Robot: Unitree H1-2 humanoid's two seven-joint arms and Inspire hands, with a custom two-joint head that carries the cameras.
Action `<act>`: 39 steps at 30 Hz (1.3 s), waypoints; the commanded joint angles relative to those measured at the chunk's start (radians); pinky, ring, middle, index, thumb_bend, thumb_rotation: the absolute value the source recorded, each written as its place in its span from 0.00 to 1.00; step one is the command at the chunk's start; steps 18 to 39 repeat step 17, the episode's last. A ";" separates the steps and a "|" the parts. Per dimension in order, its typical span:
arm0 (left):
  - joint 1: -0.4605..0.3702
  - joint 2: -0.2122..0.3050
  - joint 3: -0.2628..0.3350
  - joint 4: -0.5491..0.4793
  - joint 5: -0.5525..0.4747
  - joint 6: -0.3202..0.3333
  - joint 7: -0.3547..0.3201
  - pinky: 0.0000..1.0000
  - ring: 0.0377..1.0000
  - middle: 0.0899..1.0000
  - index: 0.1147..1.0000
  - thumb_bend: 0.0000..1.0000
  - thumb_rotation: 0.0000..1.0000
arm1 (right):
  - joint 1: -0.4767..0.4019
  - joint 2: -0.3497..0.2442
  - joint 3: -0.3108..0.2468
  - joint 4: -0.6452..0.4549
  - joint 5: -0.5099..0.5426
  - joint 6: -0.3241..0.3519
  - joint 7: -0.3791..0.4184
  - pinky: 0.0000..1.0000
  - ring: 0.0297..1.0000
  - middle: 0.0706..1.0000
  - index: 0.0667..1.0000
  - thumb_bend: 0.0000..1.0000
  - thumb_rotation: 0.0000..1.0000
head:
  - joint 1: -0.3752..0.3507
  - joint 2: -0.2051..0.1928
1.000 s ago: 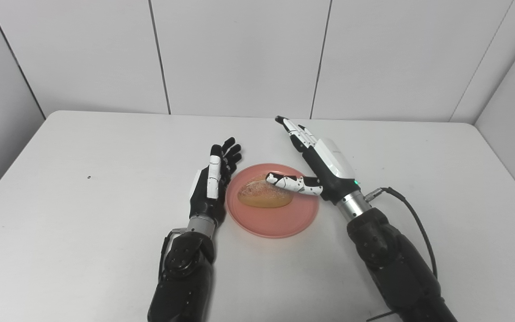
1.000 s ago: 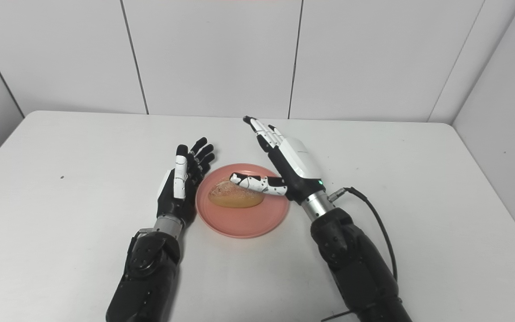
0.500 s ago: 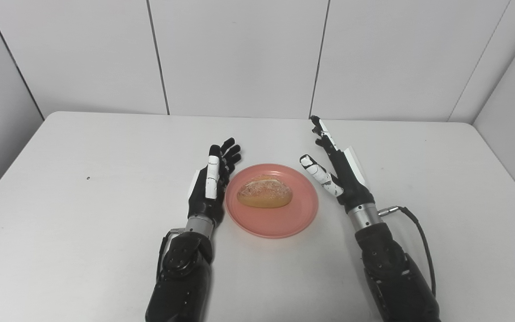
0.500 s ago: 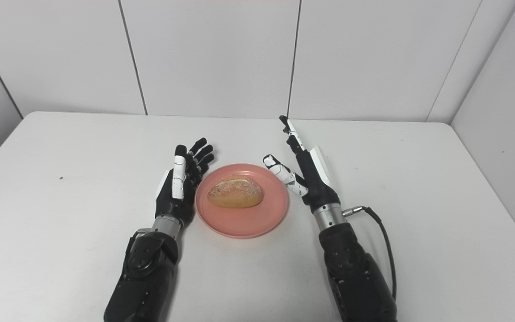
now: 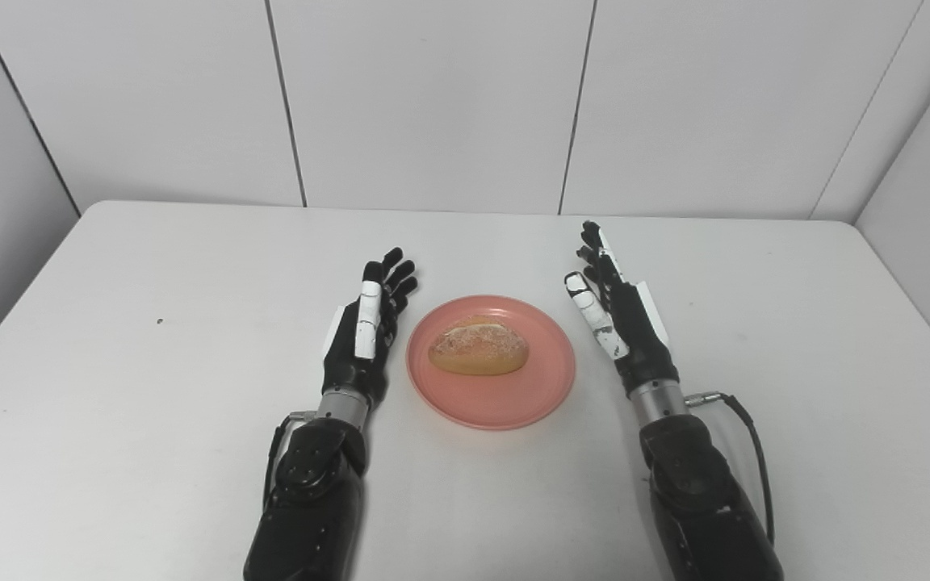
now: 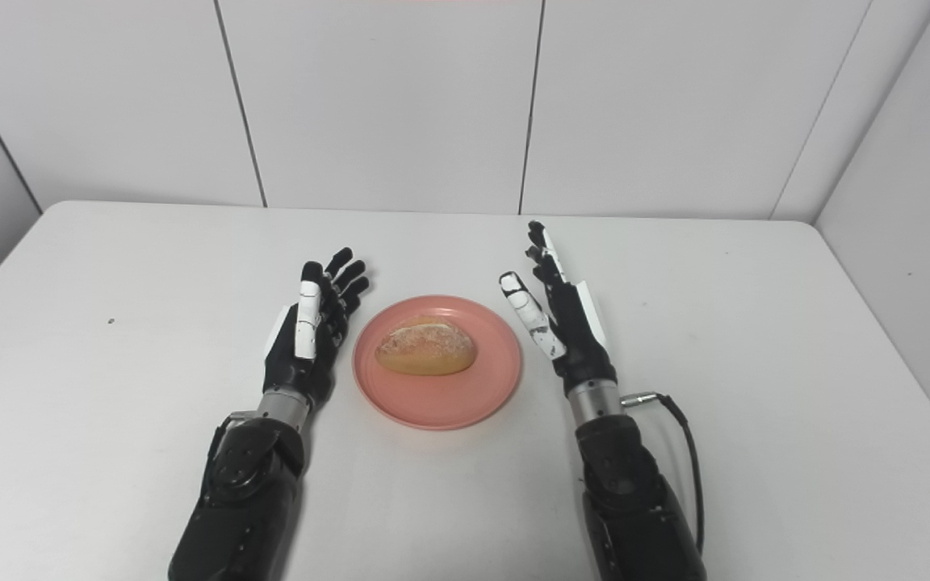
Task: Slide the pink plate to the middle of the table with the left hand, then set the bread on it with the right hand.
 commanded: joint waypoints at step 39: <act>0.040 0.030 -0.011 -0.078 0.014 -0.030 -0.022 1.00 1.00 1.00 1.00 0.77 1.00 | 0.032 0.040 -0.019 -0.078 0.050 0.033 0.007 1.00 1.00 1.00 1.00 0.69 0.98 | -0.018 0.015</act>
